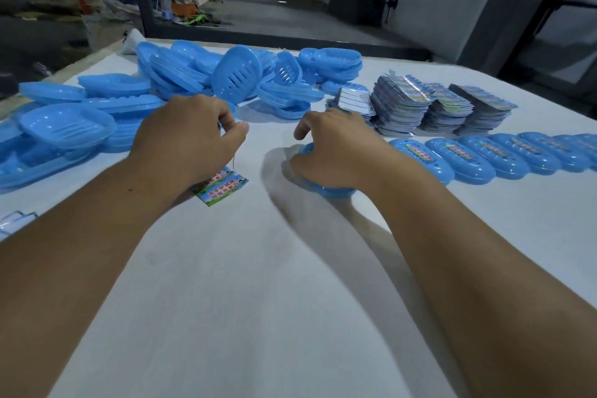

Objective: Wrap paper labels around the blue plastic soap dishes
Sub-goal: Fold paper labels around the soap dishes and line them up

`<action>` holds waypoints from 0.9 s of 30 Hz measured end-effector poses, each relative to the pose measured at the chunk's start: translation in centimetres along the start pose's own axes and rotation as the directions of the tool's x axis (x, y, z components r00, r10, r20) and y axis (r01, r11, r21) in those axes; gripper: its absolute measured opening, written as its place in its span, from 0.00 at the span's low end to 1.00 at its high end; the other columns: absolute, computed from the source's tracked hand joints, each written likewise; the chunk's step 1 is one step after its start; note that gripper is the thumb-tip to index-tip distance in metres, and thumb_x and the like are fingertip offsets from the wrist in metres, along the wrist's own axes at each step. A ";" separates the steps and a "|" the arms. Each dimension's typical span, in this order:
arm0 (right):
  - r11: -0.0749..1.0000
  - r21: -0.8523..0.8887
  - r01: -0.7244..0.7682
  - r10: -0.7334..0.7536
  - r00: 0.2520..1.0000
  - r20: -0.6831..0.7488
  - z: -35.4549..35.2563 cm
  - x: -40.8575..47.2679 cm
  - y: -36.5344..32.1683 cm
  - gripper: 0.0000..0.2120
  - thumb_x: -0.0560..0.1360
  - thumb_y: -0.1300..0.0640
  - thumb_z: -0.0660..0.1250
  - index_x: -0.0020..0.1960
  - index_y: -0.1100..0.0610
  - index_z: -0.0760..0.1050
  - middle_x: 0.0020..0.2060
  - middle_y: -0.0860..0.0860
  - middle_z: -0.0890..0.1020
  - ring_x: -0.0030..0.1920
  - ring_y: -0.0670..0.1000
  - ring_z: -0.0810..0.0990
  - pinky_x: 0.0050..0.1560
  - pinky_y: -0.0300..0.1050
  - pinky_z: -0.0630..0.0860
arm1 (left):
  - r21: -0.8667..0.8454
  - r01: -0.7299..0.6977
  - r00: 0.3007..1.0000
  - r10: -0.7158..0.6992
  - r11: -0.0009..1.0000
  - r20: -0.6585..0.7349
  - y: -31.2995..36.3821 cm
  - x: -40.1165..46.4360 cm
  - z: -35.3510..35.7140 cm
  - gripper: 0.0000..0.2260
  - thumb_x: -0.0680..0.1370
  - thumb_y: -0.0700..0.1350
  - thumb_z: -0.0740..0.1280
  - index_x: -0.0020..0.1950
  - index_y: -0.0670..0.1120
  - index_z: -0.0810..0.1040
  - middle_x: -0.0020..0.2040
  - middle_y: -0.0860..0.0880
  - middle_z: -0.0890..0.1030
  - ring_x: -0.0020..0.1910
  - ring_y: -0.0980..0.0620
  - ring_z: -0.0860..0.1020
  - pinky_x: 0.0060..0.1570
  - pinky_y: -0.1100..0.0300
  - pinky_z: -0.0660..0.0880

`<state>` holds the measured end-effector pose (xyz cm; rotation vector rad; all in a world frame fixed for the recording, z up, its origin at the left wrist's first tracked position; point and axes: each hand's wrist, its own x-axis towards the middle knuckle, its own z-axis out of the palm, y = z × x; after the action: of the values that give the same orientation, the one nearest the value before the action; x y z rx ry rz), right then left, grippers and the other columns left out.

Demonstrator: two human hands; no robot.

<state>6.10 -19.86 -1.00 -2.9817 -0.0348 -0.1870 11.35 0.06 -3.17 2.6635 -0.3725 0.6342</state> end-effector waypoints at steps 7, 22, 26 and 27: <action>0.994 0.091 -0.065 0.065 0.998 -0.005 0.1 0.4 1.1 0.23 0.72 0.53 0.67 0.67 0.45 0.75 0.62 0.51 0.75 0.65 0.59 0.69 0.59 0.51 0.70 | -0.021 0.020 0.999 -0.020 1.000 0.027 0.2 -0.2 -0.1 0.13 0.77 0.61 0.65 0.36 0.55 0.74 0.38 0.53 0.78 0.41 0.48 0.75 0.42 0.53 0.70; 0.957 0.290 0.017 0.052 0.972 -0.231 1.6 5.3 2.0 0.24 0.78 0.58 0.66 0.74 0.55 0.70 0.67 0.52 0.77 0.66 0.54 0.76 0.65 0.45 0.70 | -0.006 0.018 0.999 -0.017 1.000 0.051 0.4 -0.2 -0.2 0.12 0.77 0.61 0.65 0.39 0.54 0.76 0.41 0.52 0.79 0.42 0.48 0.77 0.42 0.53 0.72; 0.969 0.245 0.009 0.082 0.931 -0.356 1.7 5.2 2.1 0.16 0.78 0.59 0.67 0.65 0.54 0.78 0.60 0.53 0.81 0.60 0.54 0.77 0.58 0.44 0.71 | -0.034 0.001 0.998 0.001 0.999 0.058 0.4 -0.3 -0.4 0.12 0.77 0.59 0.65 0.39 0.54 0.76 0.39 0.53 0.78 0.42 0.48 0.77 0.42 0.54 0.72; 0.971 0.240 0.019 0.077 0.921 -0.382 1.6 5.1 2.0 0.15 0.79 0.59 0.66 0.65 0.54 0.78 0.59 0.53 0.81 0.60 0.55 0.77 0.56 0.44 0.71 | -0.050 -0.011 0.998 0.014 0.999 0.057 0.4 -0.3 -0.4 0.11 0.77 0.59 0.65 0.40 0.54 0.76 0.40 0.54 0.78 0.42 0.49 0.77 0.42 0.54 0.72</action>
<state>11.38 -21.50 -2.21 -2.6488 0.0316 -0.7149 10.78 -0.07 -2.85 2.6386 -0.4154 0.5464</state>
